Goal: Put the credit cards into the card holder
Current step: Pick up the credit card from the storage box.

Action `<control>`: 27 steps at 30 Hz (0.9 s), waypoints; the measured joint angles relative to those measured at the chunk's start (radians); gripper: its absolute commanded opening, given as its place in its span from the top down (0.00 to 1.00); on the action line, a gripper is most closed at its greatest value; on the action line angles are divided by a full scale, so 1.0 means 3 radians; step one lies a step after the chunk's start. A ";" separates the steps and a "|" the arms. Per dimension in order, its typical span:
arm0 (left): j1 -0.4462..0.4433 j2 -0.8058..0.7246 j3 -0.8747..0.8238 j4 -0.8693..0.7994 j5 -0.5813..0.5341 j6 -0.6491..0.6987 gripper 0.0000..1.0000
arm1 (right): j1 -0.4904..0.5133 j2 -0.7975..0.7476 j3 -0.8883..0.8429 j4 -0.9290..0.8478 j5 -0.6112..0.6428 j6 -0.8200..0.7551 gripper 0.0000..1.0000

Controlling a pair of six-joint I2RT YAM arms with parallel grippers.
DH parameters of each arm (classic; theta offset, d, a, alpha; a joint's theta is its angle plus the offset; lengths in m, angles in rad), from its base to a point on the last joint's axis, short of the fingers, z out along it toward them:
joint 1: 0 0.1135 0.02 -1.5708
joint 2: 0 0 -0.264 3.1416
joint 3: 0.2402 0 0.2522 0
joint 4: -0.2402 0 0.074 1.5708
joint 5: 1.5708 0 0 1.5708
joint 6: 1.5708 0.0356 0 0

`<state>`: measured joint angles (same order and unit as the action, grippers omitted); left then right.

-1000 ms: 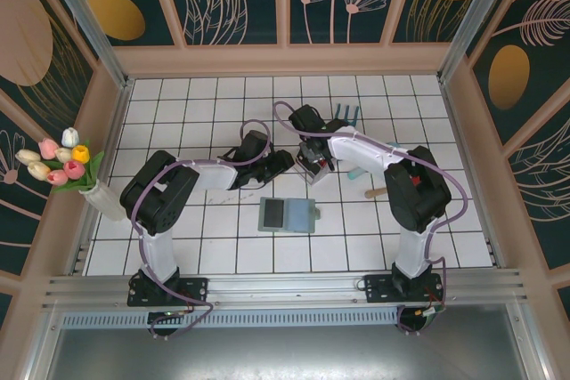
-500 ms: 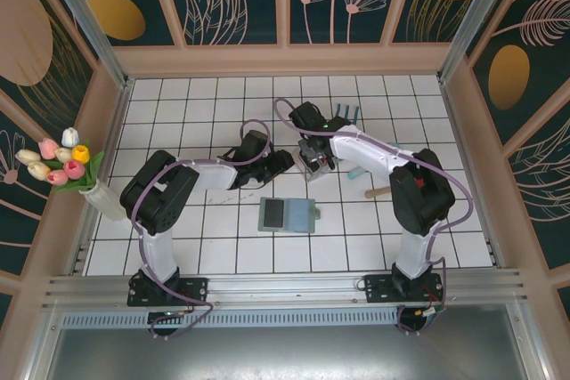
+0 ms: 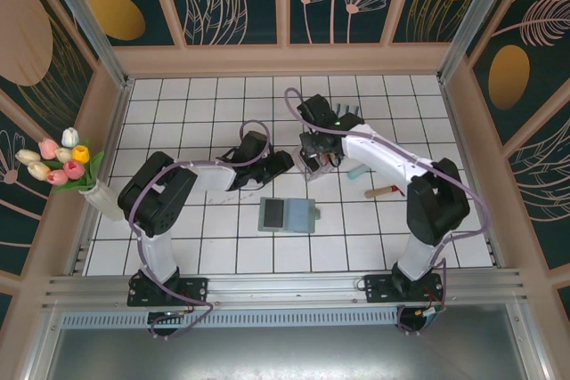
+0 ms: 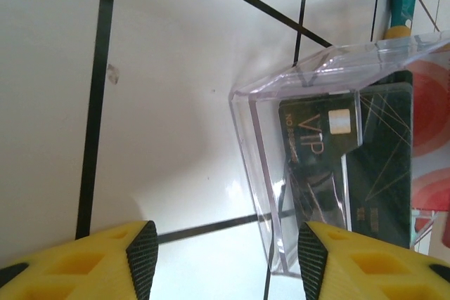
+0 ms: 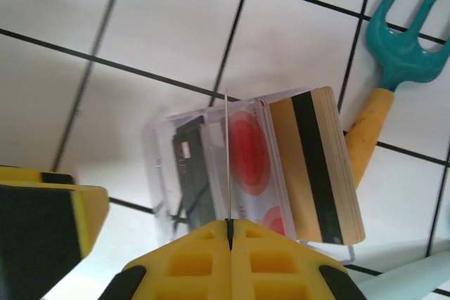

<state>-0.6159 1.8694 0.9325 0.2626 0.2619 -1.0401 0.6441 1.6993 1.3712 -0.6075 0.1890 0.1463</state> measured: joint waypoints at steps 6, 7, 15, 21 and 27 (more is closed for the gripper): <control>0.0009 -0.0652 -0.0341 0.0089 0.0037 0.0009 0.36 | -0.0251 -0.0902 -0.0556 0.0398 -0.0895 0.0451 1.00; 0.0015 -0.0797 -0.0421 0.0172 0.0083 0.0001 0.35 | -0.0300 -0.1080 -0.0720 0.0547 -0.1083 0.0579 1.00; 0.0060 -0.1167 -0.0821 0.1166 0.0731 -0.0345 0.33 | -0.0421 -0.1768 -0.1774 0.1565 -0.2059 0.1588 1.00; 0.0060 -0.1133 -0.0865 0.1609 0.1076 -0.0533 0.42 | -0.0422 -0.1848 -0.2045 0.2049 -0.2372 0.2040 1.00; 0.0060 -0.1123 -0.0865 0.1750 0.1199 -0.0614 0.68 | -0.0429 -0.1846 -0.2107 0.2337 -0.2504 0.2242 1.00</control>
<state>-0.5980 1.5326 0.6731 0.7876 0.6216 -1.2243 0.5156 1.1454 0.7391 0.0937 -0.5621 0.8188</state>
